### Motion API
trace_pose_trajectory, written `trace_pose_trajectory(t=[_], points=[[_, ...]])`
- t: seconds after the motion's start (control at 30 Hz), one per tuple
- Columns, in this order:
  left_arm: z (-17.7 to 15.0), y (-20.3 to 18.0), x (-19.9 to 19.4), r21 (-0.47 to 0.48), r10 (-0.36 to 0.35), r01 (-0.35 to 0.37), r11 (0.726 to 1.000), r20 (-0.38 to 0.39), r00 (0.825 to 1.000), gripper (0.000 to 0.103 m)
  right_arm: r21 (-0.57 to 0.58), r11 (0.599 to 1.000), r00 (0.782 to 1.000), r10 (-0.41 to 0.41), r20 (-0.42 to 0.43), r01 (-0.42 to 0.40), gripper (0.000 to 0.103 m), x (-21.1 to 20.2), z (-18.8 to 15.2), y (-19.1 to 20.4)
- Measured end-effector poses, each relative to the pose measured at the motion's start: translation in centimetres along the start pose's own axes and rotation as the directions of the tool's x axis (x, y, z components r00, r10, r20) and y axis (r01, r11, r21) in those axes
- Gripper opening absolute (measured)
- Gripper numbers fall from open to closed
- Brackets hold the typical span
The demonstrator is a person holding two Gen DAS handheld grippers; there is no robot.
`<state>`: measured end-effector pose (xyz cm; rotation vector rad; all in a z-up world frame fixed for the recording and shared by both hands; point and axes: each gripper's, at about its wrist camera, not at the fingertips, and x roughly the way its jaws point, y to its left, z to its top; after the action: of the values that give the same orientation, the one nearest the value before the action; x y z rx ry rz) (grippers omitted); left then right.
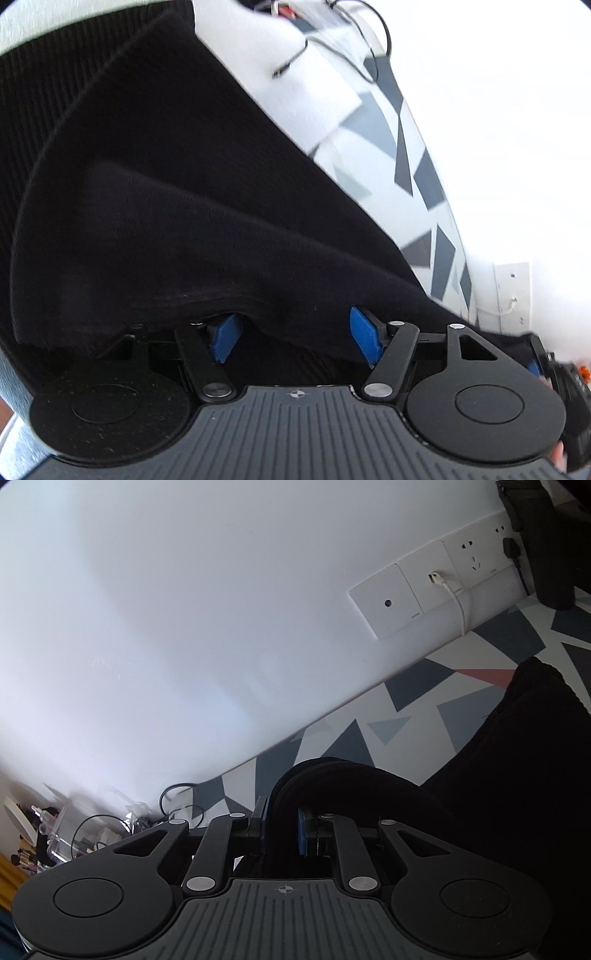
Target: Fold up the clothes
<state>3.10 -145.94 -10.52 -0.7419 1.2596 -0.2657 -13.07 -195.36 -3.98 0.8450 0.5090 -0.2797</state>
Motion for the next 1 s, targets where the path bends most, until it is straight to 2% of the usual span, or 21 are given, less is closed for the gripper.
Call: trace_pose_trajectory(t=[0.1, 0.17, 0.2, 0.27, 0.47, 0.6, 0.67, 0.77, 0.87, 0.93, 0.97, 1.0], points=[[0.3, -0.2, -0.1, 0.007, 0.033, -0.033, 0.999, 0.028, 0.999, 0.043, 0.001, 1.0, 1.0, -0.001, 0.001, 0.001, 0.014, -0.3, -0.2, 0.0], [0.5, -0.1, -0.3, -0.002, 0.05, -0.05, 0.999, 0.039, 0.998, 0.021, -0.007, 1.0, 1.0, -0.003, 0.0, 0.003, 0.014, -0.4, -0.3, 0.1], [0.7, 0.0, -0.6, 0.001, 0.054, -0.054, 0.999, 0.051, 0.997, 0.015, -0.012, 1.0, 1.0, -0.005, 0.0, 0.005, 0.014, -0.4, -0.3, 0.2], [1.0, -0.2, -1.4, 0.028, 0.04, -0.043, 0.999, 0.083, 0.996, 0.01, -0.018, 1.0, 1.0, -0.007, 0.0, 0.007, 0.013, -0.5, -0.4, 0.3], [1.6, -1.2, -3.3, 0.092, 0.005, -0.019, 0.996, 0.153, 0.988, 0.009, -0.014, 1.0, 1.0, -0.014, 0.004, 0.014, 0.013, -0.6, -0.4, 0.4], [2.2, -2.4, -4.8, 0.167, -0.032, -0.006, 0.986, 0.226, 0.974, 0.008, -0.018, 1.0, 1.0, -0.012, 0.006, 0.012, 0.013, -0.6, -0.4, 0.8], [2.9, -3.6, -5.7, 0.216, -0.065, 0.004, 0.976, 0.272, 0.96, 0.008, -0.034, 0.999, 1.0, -0.001, 0.025, 0.002, 0.013, -1.1, -0.2, 1.4], [4.3, -5.9, -7.2, 0.289, -0.132, 0.027, 0.957, 0.35, 0.927, 0.008, -0.084, 0.996, 0.997, 0.03, 0.068, -0.024, 0.013, -2.3, 0.5, 2.9], [6.2, -9.2, -8.2, 0.36, -0.212, 0.051, 0.932, 0.423, 0.881, 0.008, -0.142, 0.989, 0.991, 0.063, 0.115, -0.046, 0.013, -2.8, 1.9, 4.5], [7.2, -11.4, -8.3, 0.4, -0.241, 0.041, 0.916, 0.467, 0.851, 0.008, -0.175, 0.982, 0.985, 0.09, 0.146, -0.064, 0.013, -2.7, 3.1, 5.4], [7.7, -12.6, -8.0, 0.417, -0.242, 0.022, 0.909, 0.482, 0.842, 0.008, -0.197, 0.978, 0.984, 0.091, 0.152, -0.06, 0.013, -2.0, 3.7, 5.6], [8.3, -13.5, -7.3, 0.424, -0.236, 0.009, 0.906, 0.487, 0.841, 0.008, -0.219, 0.974, 0.983, 0.092, 0.157, -0.056, 0.013, -1.3, 4.4, 5.9]])
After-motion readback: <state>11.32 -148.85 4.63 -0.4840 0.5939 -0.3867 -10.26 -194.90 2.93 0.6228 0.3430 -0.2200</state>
